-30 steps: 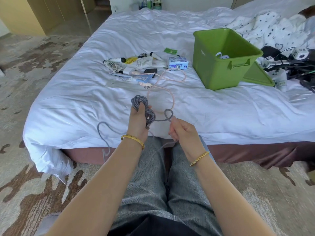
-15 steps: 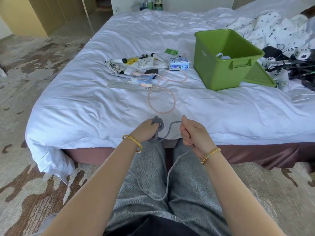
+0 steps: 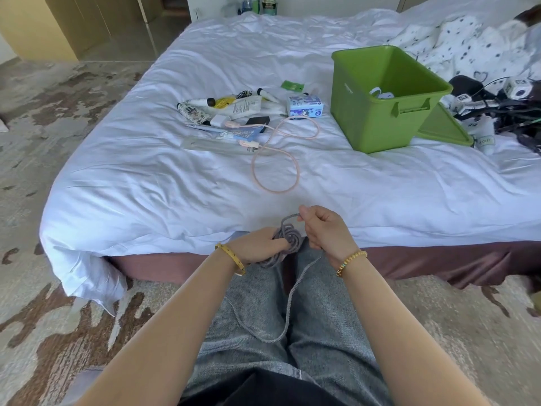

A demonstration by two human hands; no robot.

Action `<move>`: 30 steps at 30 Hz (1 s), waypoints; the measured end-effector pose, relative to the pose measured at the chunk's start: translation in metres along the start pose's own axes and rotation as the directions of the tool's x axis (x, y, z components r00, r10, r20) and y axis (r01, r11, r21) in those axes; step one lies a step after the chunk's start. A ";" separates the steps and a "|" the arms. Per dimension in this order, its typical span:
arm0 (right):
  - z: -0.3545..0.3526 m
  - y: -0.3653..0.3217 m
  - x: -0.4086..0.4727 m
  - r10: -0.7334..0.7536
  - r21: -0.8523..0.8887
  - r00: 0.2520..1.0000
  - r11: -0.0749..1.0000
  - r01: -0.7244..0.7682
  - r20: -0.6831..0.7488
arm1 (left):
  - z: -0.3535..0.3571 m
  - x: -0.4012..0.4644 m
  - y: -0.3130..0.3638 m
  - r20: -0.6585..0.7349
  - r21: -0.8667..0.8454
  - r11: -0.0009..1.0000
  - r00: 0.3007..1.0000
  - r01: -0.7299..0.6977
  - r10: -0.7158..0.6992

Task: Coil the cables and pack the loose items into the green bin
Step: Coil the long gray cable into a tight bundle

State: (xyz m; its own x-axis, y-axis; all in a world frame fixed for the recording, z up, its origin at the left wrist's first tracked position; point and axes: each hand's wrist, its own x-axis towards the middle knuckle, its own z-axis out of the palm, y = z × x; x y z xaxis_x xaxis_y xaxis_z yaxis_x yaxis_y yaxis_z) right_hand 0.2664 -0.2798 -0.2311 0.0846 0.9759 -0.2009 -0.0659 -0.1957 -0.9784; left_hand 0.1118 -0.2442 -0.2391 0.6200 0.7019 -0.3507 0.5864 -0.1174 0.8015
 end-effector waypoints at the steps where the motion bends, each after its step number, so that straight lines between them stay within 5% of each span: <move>1: 0.000 0.001 0.000 0.024 -0.015 1.000 1.000 -0.024 0.008 | 0.001 -0.002 -0.001 -0.009 -0.086 0.996 1.000 0.012 -0.013; 4: 0.001 0.005 0.000 0.122 -0.132 0.981 0.986 -0.103 0.149 | 0.002 -0.007 -0.004 -0.003 -0.296 0.955 1.000 0.028 -0.030; 9: 0.000 0.012 -0.001 0.188 -0.091 0.943 0.981 -0.169 0.275 | 0.003 -0.010 -0.006 0.044 -0.316 0.948 0.999 0.022 -0.009; 14: -0.005 0.021 0.002 0.202 -0.213 0.949 0.965 -0.151 0.243 | 0.007 -0.004 -0.016 -0.029 -0.222 0.974 0.999 -0.047 0.042; 17: -0.003 0.026 0.004 0.188 -0.298 0.971 0.944 -0.138 0.146 | 0.010 0.001 -0.019 -0.107 -0.002 0.992 0.986 -0.128 0.127; 21: -0.007 0.029 0.009 0.188 -0.162 0.971 0.973 -0.164 0.145 | 0.013 0.006 -0.024 -0.077 0.210 0.978 0.997 0.006 0.010; 25: -0.024 0.028 0.011 0.244 -0.028 0.913 0.968 -0.249 0.327 | 0.004 -0.001 -0.028 -0.122 0.086 0.994 0.991 0.060 -0.049; 30: -0.036 0.024 0.020 0.240 0.181 0.955 0.946 -0.270 0.175 | -0.006 -0.013 -0.032 0.047 -0.338 0.937 0.996 0.088 -0.077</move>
State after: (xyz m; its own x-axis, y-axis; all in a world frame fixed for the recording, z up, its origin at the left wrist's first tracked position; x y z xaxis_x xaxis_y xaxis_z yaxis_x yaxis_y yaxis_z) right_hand 0.3025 -0.2689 -0.2601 -0.1088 0.9019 -0.4179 -0.2650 -0.4315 -0.8623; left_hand 0.0823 -0.2453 -0.2573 0.5969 0.6751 -0.4335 0.4281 0.1890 0.8837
